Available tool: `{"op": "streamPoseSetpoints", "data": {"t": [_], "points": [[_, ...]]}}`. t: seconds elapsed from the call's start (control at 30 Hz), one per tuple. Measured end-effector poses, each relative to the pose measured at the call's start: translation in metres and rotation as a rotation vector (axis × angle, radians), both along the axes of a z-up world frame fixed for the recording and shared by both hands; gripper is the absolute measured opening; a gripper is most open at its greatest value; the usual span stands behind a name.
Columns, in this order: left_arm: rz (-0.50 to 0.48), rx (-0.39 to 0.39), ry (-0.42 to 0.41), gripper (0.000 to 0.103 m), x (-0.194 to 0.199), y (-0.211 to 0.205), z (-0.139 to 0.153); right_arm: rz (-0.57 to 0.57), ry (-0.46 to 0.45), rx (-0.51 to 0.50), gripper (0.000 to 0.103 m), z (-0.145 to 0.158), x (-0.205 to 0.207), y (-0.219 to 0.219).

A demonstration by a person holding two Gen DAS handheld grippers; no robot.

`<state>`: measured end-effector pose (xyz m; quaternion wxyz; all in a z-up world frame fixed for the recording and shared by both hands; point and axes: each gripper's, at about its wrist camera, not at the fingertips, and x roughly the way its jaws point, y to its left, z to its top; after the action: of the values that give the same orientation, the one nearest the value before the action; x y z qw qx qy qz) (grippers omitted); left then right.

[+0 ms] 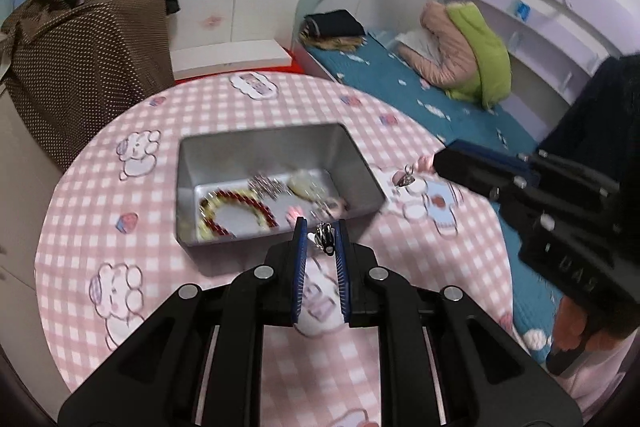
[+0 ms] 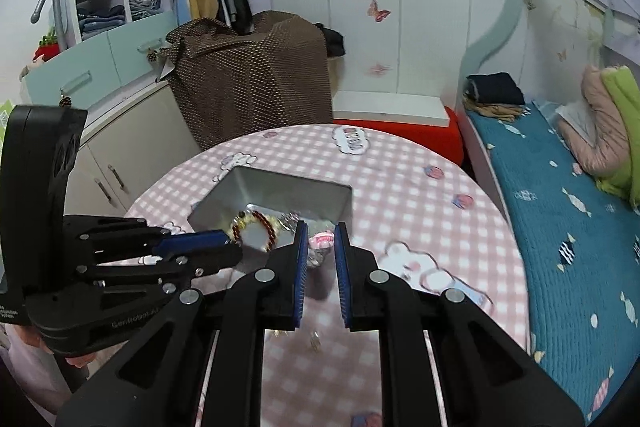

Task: Organize jewelry
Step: 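Carry both charms into the grey box and open both grippers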

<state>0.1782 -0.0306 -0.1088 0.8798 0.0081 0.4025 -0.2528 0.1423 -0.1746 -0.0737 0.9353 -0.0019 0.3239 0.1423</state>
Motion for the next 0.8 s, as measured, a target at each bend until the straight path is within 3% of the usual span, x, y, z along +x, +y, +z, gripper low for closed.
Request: {"op": "streamPoseSetpoints", "data": {"t": [0.4,0.5,0.8], "points": [[0.014,-0.033,0.050,0.014,0.041,0.006,-0.012,0.048,0.089,-0.037,0.014,-0.025,0.028,0.019],[0.003,-0.031,0.060,0.014,0.046,0.000,-0.015,0.021,0.086,-0.027,0.028,-0.022,0.029,0.014],[-0.057,-0.018,0.066,0.016,0.052,-0.025,-0.018,-0.072,0.075,-0.026,0.037,-0.023,0.028,-0.016]]}}
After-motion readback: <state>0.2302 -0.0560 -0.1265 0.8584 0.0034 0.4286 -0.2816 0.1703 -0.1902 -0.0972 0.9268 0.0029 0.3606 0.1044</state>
